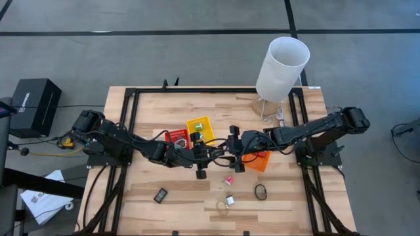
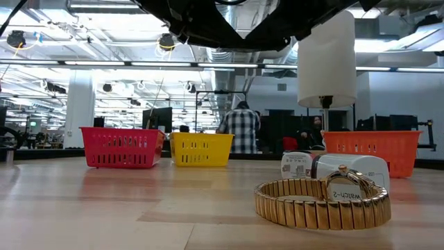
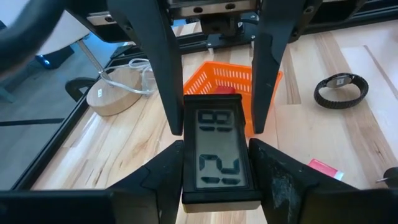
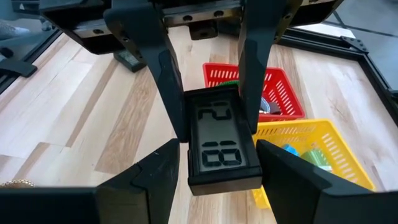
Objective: Pick & Place Office items
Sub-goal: Put the right black digital clock into the orange bin
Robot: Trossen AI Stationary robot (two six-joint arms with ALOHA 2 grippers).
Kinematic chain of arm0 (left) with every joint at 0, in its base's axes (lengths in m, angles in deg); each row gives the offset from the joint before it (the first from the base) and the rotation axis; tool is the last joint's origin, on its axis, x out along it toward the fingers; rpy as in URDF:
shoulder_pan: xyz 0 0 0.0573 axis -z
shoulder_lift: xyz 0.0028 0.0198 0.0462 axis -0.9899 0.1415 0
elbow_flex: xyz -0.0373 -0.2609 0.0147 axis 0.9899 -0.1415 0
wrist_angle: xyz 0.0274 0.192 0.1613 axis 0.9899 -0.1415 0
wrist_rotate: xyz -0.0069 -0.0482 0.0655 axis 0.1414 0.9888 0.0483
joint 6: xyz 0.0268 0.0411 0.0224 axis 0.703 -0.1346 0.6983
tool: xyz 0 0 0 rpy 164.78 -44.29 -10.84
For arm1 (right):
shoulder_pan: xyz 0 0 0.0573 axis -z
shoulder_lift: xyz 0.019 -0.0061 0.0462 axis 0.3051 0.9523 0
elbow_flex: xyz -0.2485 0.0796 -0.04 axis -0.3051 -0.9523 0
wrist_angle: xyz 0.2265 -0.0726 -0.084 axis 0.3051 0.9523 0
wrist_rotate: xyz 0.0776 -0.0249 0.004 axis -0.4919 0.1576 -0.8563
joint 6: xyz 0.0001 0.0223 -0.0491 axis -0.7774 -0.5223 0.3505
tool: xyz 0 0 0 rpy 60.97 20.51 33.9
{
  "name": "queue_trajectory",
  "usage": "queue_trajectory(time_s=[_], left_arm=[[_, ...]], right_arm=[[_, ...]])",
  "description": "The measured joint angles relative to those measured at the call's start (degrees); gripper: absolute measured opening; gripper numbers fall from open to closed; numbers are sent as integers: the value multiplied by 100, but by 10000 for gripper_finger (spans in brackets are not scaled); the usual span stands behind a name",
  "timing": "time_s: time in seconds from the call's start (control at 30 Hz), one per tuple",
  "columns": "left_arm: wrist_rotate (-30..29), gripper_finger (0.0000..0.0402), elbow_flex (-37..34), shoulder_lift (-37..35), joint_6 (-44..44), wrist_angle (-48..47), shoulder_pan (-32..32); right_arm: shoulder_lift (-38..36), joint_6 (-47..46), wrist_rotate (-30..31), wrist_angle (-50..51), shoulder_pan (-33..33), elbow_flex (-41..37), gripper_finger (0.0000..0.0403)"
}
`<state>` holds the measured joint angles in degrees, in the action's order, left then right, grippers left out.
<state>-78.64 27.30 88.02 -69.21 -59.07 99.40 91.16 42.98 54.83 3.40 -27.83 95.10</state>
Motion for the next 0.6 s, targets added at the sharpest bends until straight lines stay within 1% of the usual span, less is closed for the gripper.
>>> queue_trajectory(time_s=[0.27,0.43,0.53,0.6], left_arm=[[0,158,0,0,0,29,0],[0,166,0,0,0,53,0],[-1,165,0,0,0,61,0],[-2,162,0,0,-2,69,0]], right_arm=[[23,-149,0,13,0,0,203],[26,-149,-2,27,39,0,203],[26,-147,-4,21,44,0,195],[26,-146,-4,21,44,0,183]])
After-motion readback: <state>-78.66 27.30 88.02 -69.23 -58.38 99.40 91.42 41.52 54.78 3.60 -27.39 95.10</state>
